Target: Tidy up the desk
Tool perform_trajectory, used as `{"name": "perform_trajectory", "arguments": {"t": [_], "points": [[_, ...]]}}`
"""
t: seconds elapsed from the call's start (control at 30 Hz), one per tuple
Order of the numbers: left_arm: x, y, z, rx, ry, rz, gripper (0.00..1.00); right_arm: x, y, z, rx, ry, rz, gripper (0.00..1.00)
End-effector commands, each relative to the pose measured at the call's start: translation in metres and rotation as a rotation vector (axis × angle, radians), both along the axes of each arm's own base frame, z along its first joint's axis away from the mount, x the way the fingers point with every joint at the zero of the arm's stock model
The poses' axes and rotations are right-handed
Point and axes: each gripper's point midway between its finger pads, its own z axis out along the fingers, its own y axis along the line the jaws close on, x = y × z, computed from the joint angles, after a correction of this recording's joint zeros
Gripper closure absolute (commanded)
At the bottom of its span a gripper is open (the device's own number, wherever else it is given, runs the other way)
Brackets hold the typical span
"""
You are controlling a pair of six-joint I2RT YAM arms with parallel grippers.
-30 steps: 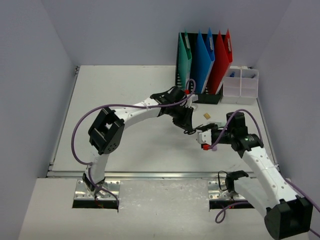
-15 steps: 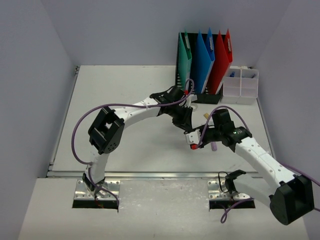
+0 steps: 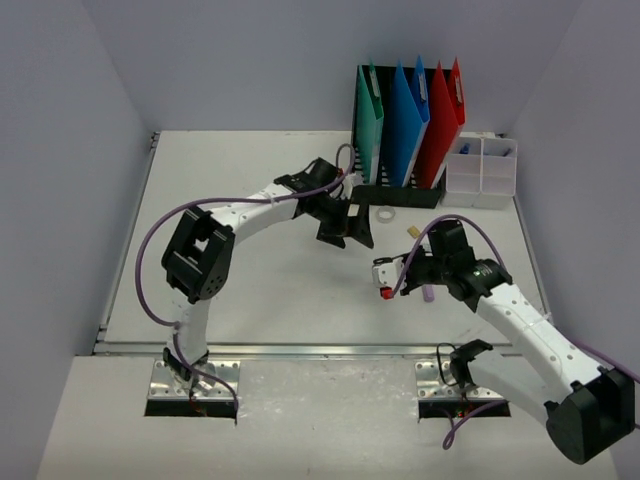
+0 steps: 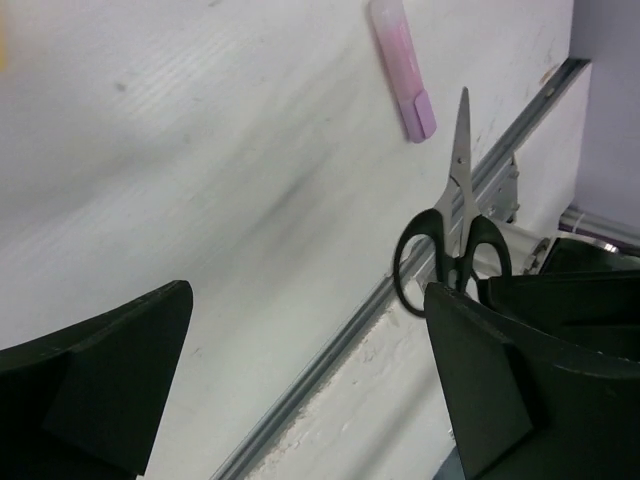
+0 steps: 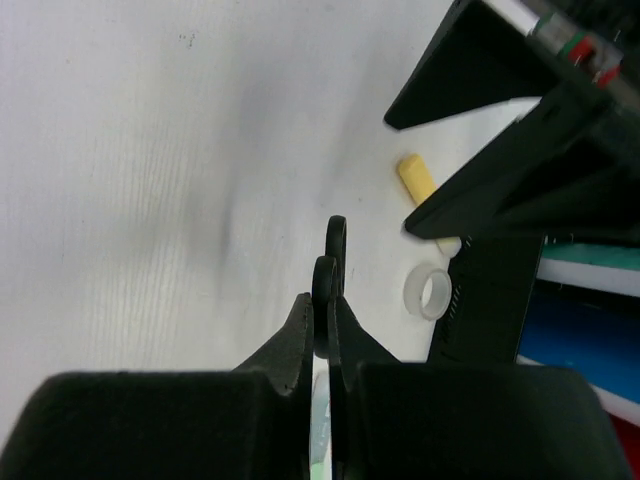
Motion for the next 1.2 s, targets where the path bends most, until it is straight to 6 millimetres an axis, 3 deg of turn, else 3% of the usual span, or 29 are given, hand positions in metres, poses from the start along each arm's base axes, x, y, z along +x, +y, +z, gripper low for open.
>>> {"name": "perform_trajectory", "arguments": {"t": [0.0, 0.03, 0.07, 0.13, 0.23, 0.27, 0.3, 0.43, 0.5, 0.53, 0.67, 0.83, 1.17], "points": [[0.043, 0.056, 0.090, -0.175, -0.165, 0.130, 0.00, 0.009, -0.008, 0.028, 0.201, 0.060, -0.255, 1.00], [0.047, 0.067, 0.102, -0.189, -0.209, 0.154, 0.00, 0.014, -0.007, 0.030, 0.212, 0.035, -0.259, 1.00], [0.055, 0.083, 0.112, -0.195, -0.258, 0.194, 0.00, 0.022, -0.020, 0.033, 0.301, 0.086, -0.399, 1.00], [0.053, 0.106, 0.147, -0.206, -0.436, 0.254, 0.00, 0.056, -0.052, 0.058, 0.484, 0.030, -0.627, 1.00], [0.043, 0.123, 0.177, -0.220, -0.592, 0.299, 0.00, 0.095, -0.108, 0.092, 0.747, -0.125, -0.953, 1.00], [0.041, 0.124, 0.179, -0.218, -0.587, 0.299, 0.00, 0.102, -0.126, 0.097, 0.827, -0.153, -1.045, 1.00], [0.040, 0.125, 0.178, -0.214, -0.577, 0.301, 0.00, 0.110, -0.145, 0.115, 0.919, -0.227, -1.115, 1.00], [0.038, 0.126, 0.168, -0.214, -0.552, 0.311, 0.00, 0.145, -0.200, 0.143, 1.139, -0.313, -1.382, 1.00], [0.039, 0.125, 0.166, -0.217, -0.547, 0.313, 0.00, 0.165, -0.221, 0.167, 1.232, -0.360, -1.452, 1.00], [0.040, 0.125, 0.165, -0.216, -0.544, 0.316, 0.00, 0.175, -0.230, 0.166, 1.259, -0.364, -1.485, 1.00], [0.043, 0.125, 0.160, -0.212, -0.536, 0.321, 0.00, 0.209, -0.248, 0.186, 1.420, -0.400, -1.489, 1.00], [0.049, 0.128, 0.151, -0.199, -0.527, 0.324, 0.00, 0.242, -0.243, 0.190, 1.444, -0.429, -1.384, 1.00], [0.069, 0.132, 0.129, -0.185, -0.482, 0.357, 0.00, 0.287, -0.261, 0.165, 1.446, -0.472, -1.442, 1.00]]}}
